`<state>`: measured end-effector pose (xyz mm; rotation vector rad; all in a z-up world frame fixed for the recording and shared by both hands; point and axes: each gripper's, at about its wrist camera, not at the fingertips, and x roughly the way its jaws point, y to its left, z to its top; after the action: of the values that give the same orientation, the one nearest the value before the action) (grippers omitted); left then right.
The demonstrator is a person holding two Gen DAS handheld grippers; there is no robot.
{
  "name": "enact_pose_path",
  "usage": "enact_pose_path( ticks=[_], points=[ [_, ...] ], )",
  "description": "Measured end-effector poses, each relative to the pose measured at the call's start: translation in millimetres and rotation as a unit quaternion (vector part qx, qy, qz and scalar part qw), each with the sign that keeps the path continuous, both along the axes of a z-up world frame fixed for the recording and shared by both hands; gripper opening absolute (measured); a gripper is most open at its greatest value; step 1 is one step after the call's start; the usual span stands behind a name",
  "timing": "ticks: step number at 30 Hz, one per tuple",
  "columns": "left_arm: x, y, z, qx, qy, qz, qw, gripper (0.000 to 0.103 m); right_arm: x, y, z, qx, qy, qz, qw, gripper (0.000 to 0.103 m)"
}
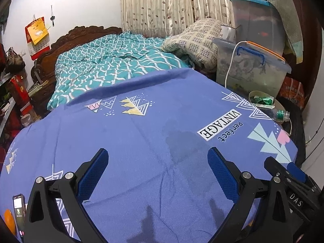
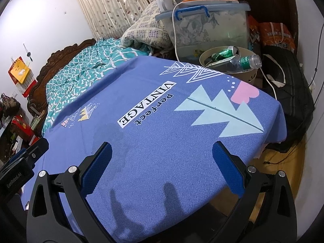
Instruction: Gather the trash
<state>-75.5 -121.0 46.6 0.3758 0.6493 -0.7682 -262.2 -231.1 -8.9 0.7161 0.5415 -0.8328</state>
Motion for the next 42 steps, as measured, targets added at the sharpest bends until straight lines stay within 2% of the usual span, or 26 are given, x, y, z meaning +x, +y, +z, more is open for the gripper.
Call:
enact_pose_path(
  ticks=[42],
  points=[
    [-0.2, -2.6, -7.9, 0.019, 0.009, -0.002, 0.9998, 0.095, -4.8, 1.3, -3.5, 0.001, -0.003, -0.002, 1.000, 0.098]
  ],
)
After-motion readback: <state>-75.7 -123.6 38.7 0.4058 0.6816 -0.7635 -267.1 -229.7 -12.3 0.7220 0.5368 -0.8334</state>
